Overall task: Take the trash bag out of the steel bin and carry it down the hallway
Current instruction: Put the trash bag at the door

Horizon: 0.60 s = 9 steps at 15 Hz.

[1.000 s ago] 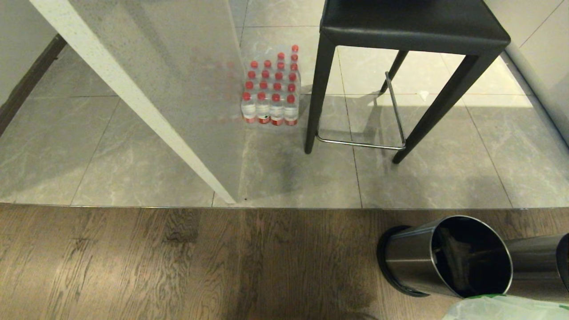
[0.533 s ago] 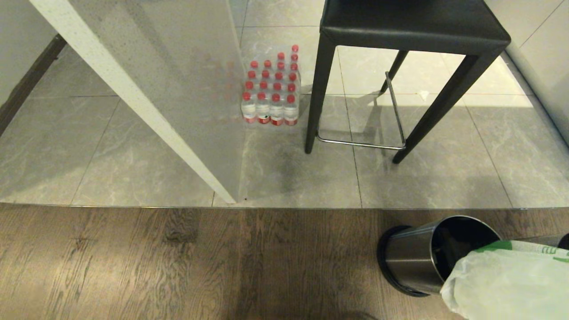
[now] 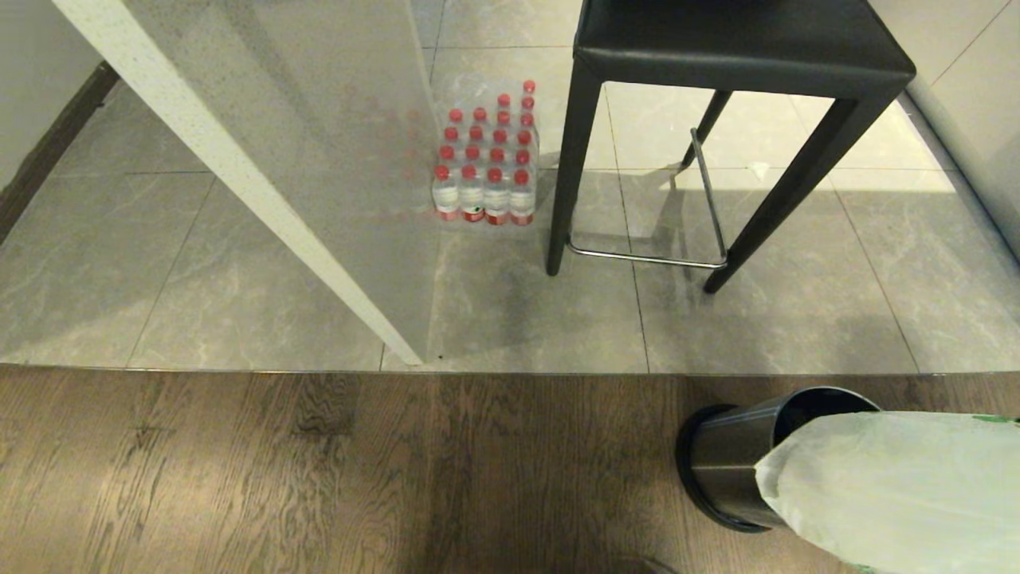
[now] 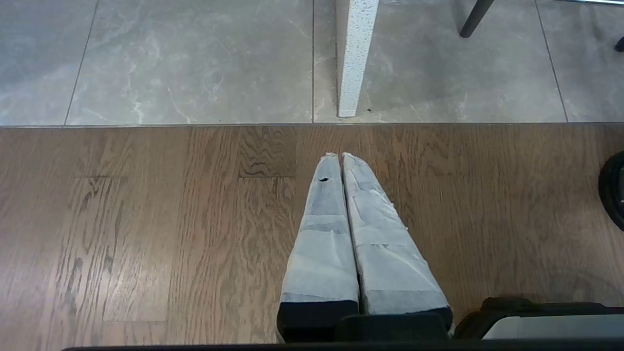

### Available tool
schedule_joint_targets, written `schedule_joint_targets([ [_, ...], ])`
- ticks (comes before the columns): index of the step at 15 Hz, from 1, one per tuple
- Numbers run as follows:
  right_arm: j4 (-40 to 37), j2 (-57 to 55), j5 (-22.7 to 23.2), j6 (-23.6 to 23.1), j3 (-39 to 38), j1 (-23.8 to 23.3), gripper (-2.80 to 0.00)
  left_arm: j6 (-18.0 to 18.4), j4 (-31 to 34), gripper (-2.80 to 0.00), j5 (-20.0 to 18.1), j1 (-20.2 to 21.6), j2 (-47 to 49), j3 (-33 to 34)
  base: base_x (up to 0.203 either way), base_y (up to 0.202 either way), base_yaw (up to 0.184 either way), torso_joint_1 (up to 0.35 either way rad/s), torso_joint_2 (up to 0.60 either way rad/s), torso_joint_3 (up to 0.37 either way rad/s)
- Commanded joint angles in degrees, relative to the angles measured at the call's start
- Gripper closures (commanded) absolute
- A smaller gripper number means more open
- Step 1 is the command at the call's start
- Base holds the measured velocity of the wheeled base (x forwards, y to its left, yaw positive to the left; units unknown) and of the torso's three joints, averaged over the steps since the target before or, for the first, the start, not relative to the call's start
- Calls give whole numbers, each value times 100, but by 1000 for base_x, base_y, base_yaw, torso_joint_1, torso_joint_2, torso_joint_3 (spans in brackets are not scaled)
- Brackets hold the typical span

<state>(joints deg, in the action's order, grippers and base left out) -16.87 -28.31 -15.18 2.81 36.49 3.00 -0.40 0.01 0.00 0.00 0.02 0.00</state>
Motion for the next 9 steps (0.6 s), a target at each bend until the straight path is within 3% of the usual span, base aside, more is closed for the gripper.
schedule_joint_targets([
  [1, -354, -47, -11, 216, 23, -1, 0, -4, -1, 0, 0, 0, -2, 0, 0, 0, 0, 0, 0, 0],
  [9, -1205, 386, -59, 581, -21, -19, 0, 0, -1, 0, 0, 0, -2, 0, 0, 0, 0, 0, 0, 0],
])
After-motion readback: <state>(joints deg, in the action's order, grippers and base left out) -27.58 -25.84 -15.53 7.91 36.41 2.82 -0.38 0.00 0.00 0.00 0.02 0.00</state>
